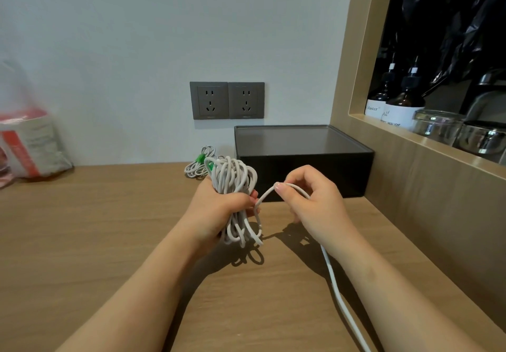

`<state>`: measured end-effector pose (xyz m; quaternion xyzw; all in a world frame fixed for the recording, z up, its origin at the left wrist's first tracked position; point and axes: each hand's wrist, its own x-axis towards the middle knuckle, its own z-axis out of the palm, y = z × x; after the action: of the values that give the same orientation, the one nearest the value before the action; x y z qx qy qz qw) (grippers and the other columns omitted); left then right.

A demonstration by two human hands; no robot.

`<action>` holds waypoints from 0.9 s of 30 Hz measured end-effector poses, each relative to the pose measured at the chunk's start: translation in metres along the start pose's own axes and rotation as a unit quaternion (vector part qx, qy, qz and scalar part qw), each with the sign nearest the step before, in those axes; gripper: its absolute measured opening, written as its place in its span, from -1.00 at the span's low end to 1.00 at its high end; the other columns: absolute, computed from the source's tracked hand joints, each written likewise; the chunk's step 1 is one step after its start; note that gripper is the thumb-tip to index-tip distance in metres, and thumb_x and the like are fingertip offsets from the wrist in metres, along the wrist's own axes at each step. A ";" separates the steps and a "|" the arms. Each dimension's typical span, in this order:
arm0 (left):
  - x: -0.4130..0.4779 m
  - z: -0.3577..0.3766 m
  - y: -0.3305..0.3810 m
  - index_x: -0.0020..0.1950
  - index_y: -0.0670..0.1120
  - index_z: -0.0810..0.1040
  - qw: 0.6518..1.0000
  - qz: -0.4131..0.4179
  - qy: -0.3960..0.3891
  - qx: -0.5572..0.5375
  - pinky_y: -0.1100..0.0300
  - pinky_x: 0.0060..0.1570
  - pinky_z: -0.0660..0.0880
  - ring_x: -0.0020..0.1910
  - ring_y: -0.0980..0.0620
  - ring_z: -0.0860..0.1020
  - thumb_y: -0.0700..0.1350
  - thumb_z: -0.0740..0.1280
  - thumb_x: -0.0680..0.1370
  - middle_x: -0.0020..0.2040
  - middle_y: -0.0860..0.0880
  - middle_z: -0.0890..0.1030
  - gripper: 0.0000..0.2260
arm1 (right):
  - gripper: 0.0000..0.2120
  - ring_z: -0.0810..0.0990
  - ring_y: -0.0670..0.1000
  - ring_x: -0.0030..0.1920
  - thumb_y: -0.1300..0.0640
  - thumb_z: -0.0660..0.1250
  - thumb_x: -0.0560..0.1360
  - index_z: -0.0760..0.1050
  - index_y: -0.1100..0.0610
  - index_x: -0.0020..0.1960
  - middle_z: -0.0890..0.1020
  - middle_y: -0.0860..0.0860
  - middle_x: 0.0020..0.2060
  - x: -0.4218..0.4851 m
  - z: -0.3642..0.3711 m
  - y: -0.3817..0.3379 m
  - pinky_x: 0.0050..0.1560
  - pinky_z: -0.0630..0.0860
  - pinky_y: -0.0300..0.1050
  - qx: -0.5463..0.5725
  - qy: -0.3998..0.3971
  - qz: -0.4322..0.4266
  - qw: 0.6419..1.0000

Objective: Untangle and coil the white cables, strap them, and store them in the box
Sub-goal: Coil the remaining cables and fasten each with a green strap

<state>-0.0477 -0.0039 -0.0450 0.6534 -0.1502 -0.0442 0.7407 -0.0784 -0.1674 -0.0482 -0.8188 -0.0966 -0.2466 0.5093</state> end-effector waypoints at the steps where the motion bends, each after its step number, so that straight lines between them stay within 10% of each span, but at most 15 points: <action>1: -0.001 0.001 0.001 -0.03 -0.23 0.50 1.000 -0.003 -0.008 0.002 0.02 -0.20 0.62 -0.19 -0.19 0.65 -0.47 0.32 0.41 -0.30 -0.10 0.62 -0.78 | -0.88 0.49 -0.12 -0.35 0.03 0.32 0.49 0.43 -0.04 -0.21 0.49 -0.09 -0.36 0.000 0.000 0.000 -0.38 0.43 -0.32 -0.014 0.014 -0.005 1.000; 27: -0.009 0.018 0.003 -0.04 -0.18 0.46 0.976 -0.094 -0.197 -0.016 0.06 -0.30 0.60 -0.41 0.00 0.56 -0.34 0.35 0.43 -0.31 -0.13 0.57 -0.84 | -0.84 0.50 -0.21 -0.26 0.06 0.30 0.50 0.45 -0.02 -0.26 0.51 -0.11 -0.37 -0.002 0.000 -0.002 -0.32 0.41 -0.46 -0.033 0.052 -0.034 0.997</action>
<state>-0.0617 -0.0182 -0.0422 0.6314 -0.2300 -0.2438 0.6993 -0.0805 -0.1670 -0.0476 -0.8175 -0.0893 -0.3094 0.4775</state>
